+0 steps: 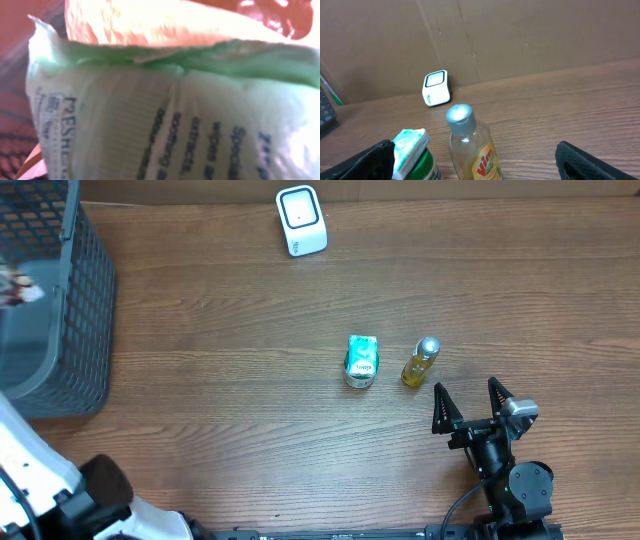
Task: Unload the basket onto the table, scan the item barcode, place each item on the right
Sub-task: 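Lift the bag out and carry it toward the scanner, then hold the bag near the scanner beside the wipes pack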
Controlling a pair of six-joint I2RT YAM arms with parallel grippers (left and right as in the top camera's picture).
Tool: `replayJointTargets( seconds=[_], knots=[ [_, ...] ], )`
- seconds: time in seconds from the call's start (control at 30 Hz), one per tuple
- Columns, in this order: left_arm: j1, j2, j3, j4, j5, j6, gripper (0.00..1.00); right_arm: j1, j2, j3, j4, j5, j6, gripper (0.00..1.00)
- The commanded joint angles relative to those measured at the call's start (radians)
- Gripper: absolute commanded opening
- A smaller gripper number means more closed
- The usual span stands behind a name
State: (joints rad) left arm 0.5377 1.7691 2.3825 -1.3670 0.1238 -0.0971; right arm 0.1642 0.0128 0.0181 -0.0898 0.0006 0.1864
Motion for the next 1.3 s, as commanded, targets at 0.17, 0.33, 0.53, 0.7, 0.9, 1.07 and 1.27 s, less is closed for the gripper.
replayJointTargets(
  seconds=[0.17,0.33,0.53,0.7,0.9,1.07,1.27],
  knots=[
    [-0.261,-0.008,-0.053,-0.193,-0.004,-0.023,0.23,-0.001,-0.010,-0.010,0.006,0.005,0.000,1.00],
    [-0.452,-0.008,-0.212,-0.166,-0.012,-0.040,0.21,-0.001,-0.010,-0.010,0.006,0.005,0.000,1.00],
    [-0.683,-0.008,-0.488,0.014,-0.075,-0.154,0.23,-0.001,-0.010,-0.010,0.006,0.005,0.000,1.00],
    [-0.853,-0.008,-0.713,0.193,-0.158,-0.337,0.19,-0.001,-0.010,-0.010,0.006,0.005,0.000,1.00],
    [-0.998,-0.008,-0.937,0.402,-0.259,-0.590,0.17,-0.001,-0.010,-0.010,0.006,0.005,0.000,1.00],
    [-1.080,-0.008,-1.075,0.554,-0.338,-0.618,0.17,-0.001,-0.010,-0.010,0.006,0.005,0.000,1.00],
    [-1.103,-0.007,-1.158,0.640,-0.375,-0.626,0.16,-0.001,-0.010,-0.010,0.006,0.005,0.000,1.00]
  ],
)
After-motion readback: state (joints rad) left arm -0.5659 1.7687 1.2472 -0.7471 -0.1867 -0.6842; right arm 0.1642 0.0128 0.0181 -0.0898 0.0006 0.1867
